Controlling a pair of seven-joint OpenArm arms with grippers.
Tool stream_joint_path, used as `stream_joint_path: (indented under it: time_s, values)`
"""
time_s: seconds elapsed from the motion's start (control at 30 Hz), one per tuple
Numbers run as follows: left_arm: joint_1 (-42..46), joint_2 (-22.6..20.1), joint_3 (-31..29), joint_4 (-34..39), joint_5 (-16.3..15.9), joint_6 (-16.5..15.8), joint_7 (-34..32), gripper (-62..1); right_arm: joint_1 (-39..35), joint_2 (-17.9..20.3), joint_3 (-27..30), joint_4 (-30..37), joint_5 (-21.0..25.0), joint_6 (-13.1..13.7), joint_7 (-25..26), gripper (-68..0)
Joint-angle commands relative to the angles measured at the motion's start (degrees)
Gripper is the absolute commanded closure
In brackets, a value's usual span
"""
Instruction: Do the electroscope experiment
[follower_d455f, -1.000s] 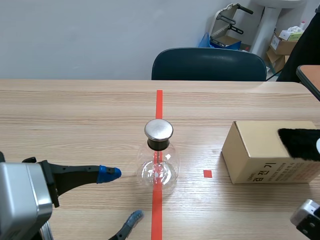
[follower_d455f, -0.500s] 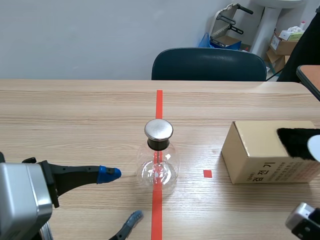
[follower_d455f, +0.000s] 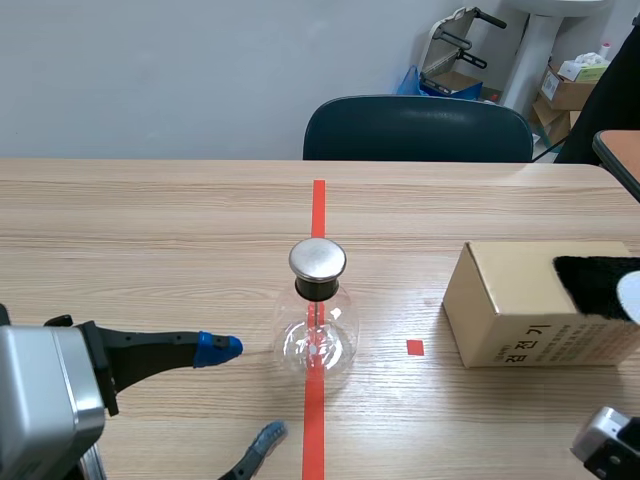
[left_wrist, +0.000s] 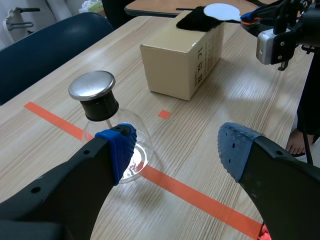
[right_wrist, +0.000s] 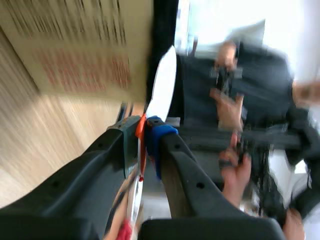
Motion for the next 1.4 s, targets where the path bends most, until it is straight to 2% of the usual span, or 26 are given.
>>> stream_joint_path:
  time_s: [0.0, 0.03, 0.1, 0.13, 0.23, 0.3, 0.37, 0.47, 0.53, 0.57, 0.7, 0.77, 0.83, 0.93, 1.0, 1.07, 1.17, 1.23, 1.3, 1.37]
  values:
    - [0.13, 0.15, 0.15, 1.03, -0.74, -0.15, -0.96, -37.7, 0.07, 0.46, 0.11, 0.52, 0.07, -3.19, 5.22, -1.0]
    - [0.13, 0.15, 0.15, 1.03, -0.74, -0.15, -0.96, -37.7, 0.07, 0.44, 0.11, 0.52, 0.09, -3.19, 7.72, -1.0]
    - [0.13, 0.15, 0.15, 1.03, -0.74, -0.15, -0.96, -37.7, 0.04, 0.37, 0.11, 0.52, 0.33, -3.19, 8.24, -1.0]
    - [0.13, 0.15, 0.15, 1.03, -0.74, -0.15, -0.96, -37.7, 0.04, 0.22, 0.13, 0.52, 0.50, -3.19, 5.90, -1.0]
    - [0.13, 0.15, 0.15, 1.03, -0.74, -0.15, -0.96, -37.7, 0.02, -0.04, 0.17, 0.52, 0.46, -3.19, -5.27, -1.0]
    - [0.13, 0.15, 0.15, 1.03, -0.74, -0.15, -0.96, -37.7, 0.02, 0.13, 0.17, 0.52, 0.39, -3.19, -8.41, -1.0]
    - [0.13, 0.15, 0.15, 1.03, -0.74, -0.15, -0.94, -37.7, 0.02, 0.46, 0.15, 0.52, 0.24, -3.19, -6.51, -1.0]
    - [0.13, 0.15, 0.15, 1.03, -0.74, -0.15, -0.94, -37.7, 0.20, 0.57, 0.11, 0.52, 0.09, -3.19, 3.34, -1.0]
    - [0.13, 0.15, 0.15, 1.03, -0.74, -0.15, -0.94, -37.7, 0.20, 0.59, 0.11, 0.52, 0.20, -3.19, 6.82, -1.0]
    - [0.13, 0.15, 0.15, 1.03, -0.74, -0.15, -0.94, -37.7, 0.20, 0.55, 0.11, 0.52, 0.31, -3.19, 6.47, -1.0]
    - [0.13, 0.15, 0.15, 1.03, -0.74, -0.15, -0.74, -37.7, -0.07, 0.37, 0.17, 0.50, 0.48, -3.19, -6.14, -1.0]
    - [0.13, 0.15, 0.15, 1.03, -0.74, -0.15, -0.31, -37.7, -0.44, 0.44, 0.17, 0.50, 0.44, -3.19, -8.81, -1.0]
    - [0.13, 0.15, 0.15, 1.03, -0.74, -0.15, 0.00, -37.7, -0.44, 0.76, 0.15, 0.50, 0.20, -3.19, -6.47, -1.0]
    - [0.13, 0.15, 0.15, 1.03, -0.74, -0.15, 0.09, -37.7, -0.37, 0.92, 0.11, 0.50, 0.09, -3.19, 3.91, -1.0]
    - [0.13, 0.15, 0.15, 1.03, -0.74, -0.15, 0.09, -37.7, -0.28, 0.90, 0.11, 0.50, 0.33, -3.19, 7.58, -1.0]
    - [0.13, 0.15, 0.15, 1.03, -0.74, -0.15, 0.09, -37.7, -0.31, 0.87, 0.11, 0.52, 0.72, -3.19, 6.21, -1.0]
    - [0.13, 0.15, 0.15, 1.03, -0.74, -0.15, 0.09, -37.7, -0.31, 0.72, 0.11, 0.52, 1.18, -3.19, -4.76, -1.0]
    - [0.13, 0.15, 0.15, 1.03, -0.74, -0.15, 0.09, -37.7, -0.31, 0.79, 0.17, 0.50, 1.16, -3.19, -8.46, -1.0]
    - [0.13, 0.15, 0.15, 1.03, -0.74, -0.15, 0.09, -37.7, -0.28, 0.92, 0.15, 0.50, 0.90, -3.19, -6.34, -1.0]
    - [0.13, 0.15, 0.15, 1.03, -0.74, -0.15, 0.09, -37.7, -0.26, 0.92, 0.15, 0.50, 0.90, -3.19, 0.70, -1.0]
